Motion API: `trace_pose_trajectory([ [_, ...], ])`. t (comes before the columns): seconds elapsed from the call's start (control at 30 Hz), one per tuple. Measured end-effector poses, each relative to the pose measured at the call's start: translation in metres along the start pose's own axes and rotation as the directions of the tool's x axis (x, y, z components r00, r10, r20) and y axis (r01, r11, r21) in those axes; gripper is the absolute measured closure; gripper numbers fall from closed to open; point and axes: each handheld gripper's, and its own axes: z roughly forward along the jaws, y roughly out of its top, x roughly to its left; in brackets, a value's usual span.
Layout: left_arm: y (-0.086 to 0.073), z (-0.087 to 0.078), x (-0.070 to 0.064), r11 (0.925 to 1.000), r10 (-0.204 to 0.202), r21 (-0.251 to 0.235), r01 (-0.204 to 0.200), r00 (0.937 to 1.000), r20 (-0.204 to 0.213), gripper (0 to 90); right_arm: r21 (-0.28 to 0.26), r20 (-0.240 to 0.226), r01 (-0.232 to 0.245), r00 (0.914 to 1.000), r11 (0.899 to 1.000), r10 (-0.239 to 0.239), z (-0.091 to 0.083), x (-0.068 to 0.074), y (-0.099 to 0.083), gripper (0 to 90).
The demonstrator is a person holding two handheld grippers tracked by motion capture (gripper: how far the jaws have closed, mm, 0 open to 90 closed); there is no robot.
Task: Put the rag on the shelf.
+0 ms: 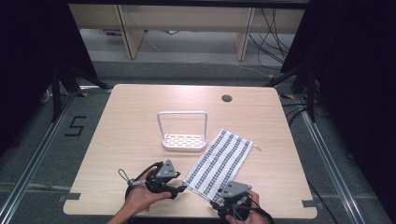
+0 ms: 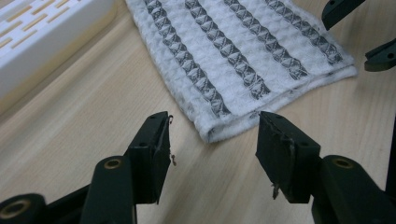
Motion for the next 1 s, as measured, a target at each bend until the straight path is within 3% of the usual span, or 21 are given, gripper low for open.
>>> trace_pose_trajectory([
  [0.07, 0.003, 0.003, 0.001, 0.9997, 0.022, 0.011, -0.022, 0.9997, -0.001, 44.7, 0.0, 0.0, -0.001, 1.0, 1.0, 0.001, 0.0, 0.0, 0.0, 50.5],
  [0.33, 0.009, 0.016, 0.0, 0.9983, 0.042, 0.04, -0.043, 0.9989, 0.022, 49.1, 0.033, -0.017, -0.001, 0.9998, 0.999, 0.002, 0.003, -0.001, 0.0, 54.8],
  [0.43, 0.01, 0.018, 0.001, 0.9973, 0.048, 0.053, -0.05, 0.9983, 0.033, 50.0, 0.014, -0.012, 0.011, 0.9999, 1.0, -0.011, 0.006, -0.001, 0.0, 55.9],
  [0.5, 0.012, 0.018, 0.002, 0.9964, 0.053, 0.064, -0.055, 0.9979, 0.038, 52.0, 0.033, 0.004, -0.01, 0.9999, 0.999, 0.01, 0.007, 0.001, 0.0, 57.3],
  [0.53, 0.014, 0.017, 0.003, 0.9928, 0.078, 0.087, -0.082, 0.9959, 0.045, 52.8, 0.054, -0.01, -0.018, 0.9998, 0.998, 0.018, 0.006, 0.001, 0.0, 58.5],
  [0.57, 0.013, 0.019, 0.002, 0.9956, 0.057, 0.072, -0.06, 0.9976, 0.04, 52.8, 0.054, -0.01, -0.018, 0.9998, 0.998, 0.018, 0.006, 0.001, 0.0, 58.5],
  [0.6, 0.014, 0.018, 0.004, 0.987, 0.099, 0.122, -0.104, 0.9938, 0.05, 53.4, 0.04, -0.006, -0.019, 0.9998, 0.999, 0.019, 0.007, 0.002, 0.0, 58.8],
  [0.7, 0.014, 0.021, 0.001, 0.9852, 0.111, 0.127, -0.115, 0.993, 0.04, 56.4, 0.042, -0.002, -0.001, 1.0, 0.999, 0.001, 0.008, 0.002, -0.001, 61.7],
  [0.73, 0.014, 0.021, 0.001, 0.9834, 0.117, 0.133, -0.123, 0.9919, 0.048, 58.0, 0.034, 0.005, 0.017, 0.9998, 0.999, -0.018, 0.008, 0.002, -0.001, 63.7],
  [0.77, 0.015, 0.021, 0.001, 0.9831, 0.12, 0.133, -0.125, 0.9917, 0.045, 60.1, 0.057, -0.003, -0.002, 1.0, 0.998, 0.002, 0.006, 0.003, -0.001, 65.1],
  [0.83, 0.015, 0.021, 0.0, 0.983, 0.118, 0.136, -0.123, 0.9921, 0.041, 63.4, 0.036, -0.001, 0.014, 0.9999, 0.999, -0.014, 0.008, 0.002, -0.001, 69.0],
  [0.9, 0.016, 0.021, -0.002, 0.9797, 0.147, 0.134, -0.149, 0.9888, 0.027, 70.5, 0.044, 0.006, 0.023, 0.9997, 0.999, -0.023, 0.008, -0.001, -0.001, 75.6],
  [0.97, 0.016, 0.022, -0.003, 0.9809, 0.146, 0.126, -0.148, 0.9889, 0.027, 73.0, 0.055, -0.001, 0.023, 0.9997, 0.998, -0.023, 0.007, -0.002, -0.001, 78.2],
  [1.0, 0.017, 0.022, -0.005, 0.9805, 0.142, 0.134, -0.144, 0.9896, 0.023, 78.6, 0.038, 0.004, 0.024, 0.9997, 0.999, -0.024, 0.009, -0.004, -0.001, 82.9],
])
